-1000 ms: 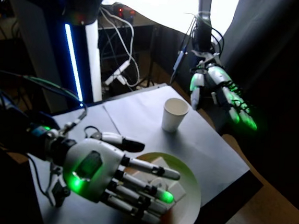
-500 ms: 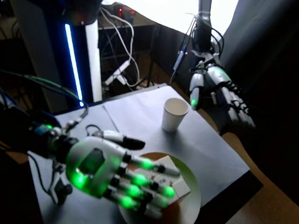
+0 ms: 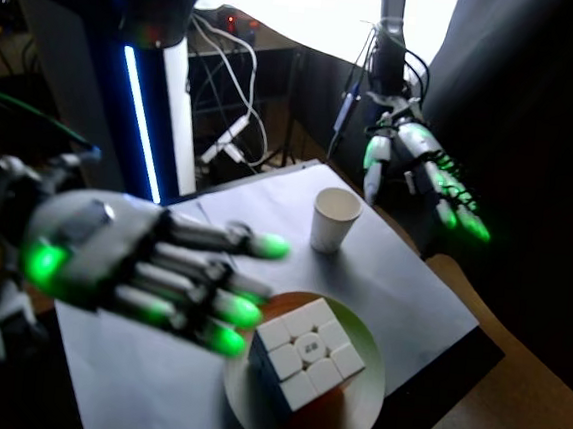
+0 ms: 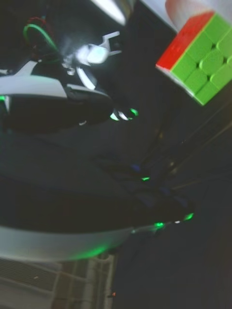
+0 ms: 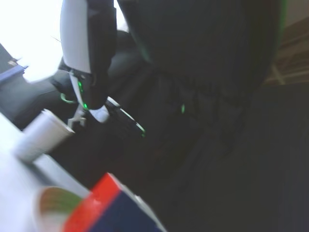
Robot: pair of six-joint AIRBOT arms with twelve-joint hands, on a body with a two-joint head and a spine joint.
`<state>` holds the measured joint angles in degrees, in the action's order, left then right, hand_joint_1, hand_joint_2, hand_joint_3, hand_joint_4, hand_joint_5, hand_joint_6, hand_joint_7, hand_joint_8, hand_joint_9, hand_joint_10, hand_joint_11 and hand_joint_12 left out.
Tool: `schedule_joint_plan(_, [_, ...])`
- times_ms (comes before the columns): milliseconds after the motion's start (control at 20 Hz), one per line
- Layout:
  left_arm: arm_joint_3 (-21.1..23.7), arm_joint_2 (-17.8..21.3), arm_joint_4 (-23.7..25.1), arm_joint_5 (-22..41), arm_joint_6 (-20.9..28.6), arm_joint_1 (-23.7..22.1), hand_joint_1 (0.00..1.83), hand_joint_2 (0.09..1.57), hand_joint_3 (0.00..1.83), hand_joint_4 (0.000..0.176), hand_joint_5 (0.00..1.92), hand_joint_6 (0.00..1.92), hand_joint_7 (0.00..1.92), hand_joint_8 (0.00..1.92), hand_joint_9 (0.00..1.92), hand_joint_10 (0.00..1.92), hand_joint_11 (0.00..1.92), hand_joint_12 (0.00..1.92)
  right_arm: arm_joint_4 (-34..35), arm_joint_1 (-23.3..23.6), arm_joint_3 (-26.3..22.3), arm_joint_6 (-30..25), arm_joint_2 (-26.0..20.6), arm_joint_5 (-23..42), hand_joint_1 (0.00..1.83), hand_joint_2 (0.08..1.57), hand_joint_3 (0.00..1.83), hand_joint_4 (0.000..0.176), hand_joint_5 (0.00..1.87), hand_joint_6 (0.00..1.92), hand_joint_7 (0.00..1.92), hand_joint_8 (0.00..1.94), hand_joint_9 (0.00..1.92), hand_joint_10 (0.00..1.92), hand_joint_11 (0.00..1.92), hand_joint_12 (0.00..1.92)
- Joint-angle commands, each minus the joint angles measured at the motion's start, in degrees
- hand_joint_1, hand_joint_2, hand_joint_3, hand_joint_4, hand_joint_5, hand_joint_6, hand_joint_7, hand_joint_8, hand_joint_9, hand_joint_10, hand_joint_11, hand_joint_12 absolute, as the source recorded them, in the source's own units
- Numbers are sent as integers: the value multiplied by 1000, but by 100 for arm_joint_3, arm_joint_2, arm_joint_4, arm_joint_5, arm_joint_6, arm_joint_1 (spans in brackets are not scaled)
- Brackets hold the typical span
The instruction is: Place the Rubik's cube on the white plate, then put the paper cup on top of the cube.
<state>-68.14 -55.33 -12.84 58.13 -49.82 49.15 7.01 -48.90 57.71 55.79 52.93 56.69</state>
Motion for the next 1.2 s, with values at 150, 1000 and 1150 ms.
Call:
schedule_joint_plan(150, [194,225,162,824,-33,46,542,1236,0,31,96,3,0,0,0,0,23,23,78,-604,-521,-5,-551,1782,544,1137,7,7,84,19,154,18,250,67,0,999])
schedule_joint_plan(1000, [1114,756,681,923,22,1066,530,1022,0,33,0,0,0,0,0,0,0,0,771,-1570,-966,-4,-896,2575,661,1183,0,0,0,0,26,1,108,3,0,566])
schedule_joint_plan(1150, [1032,586,641,633,24,1106,540,1005,0,63,0,0,0,0,0,0,19,8,793,-1570,-961,-4,-887,2575,627,1202,4,0,0,0,46,5,134,11,0,664])
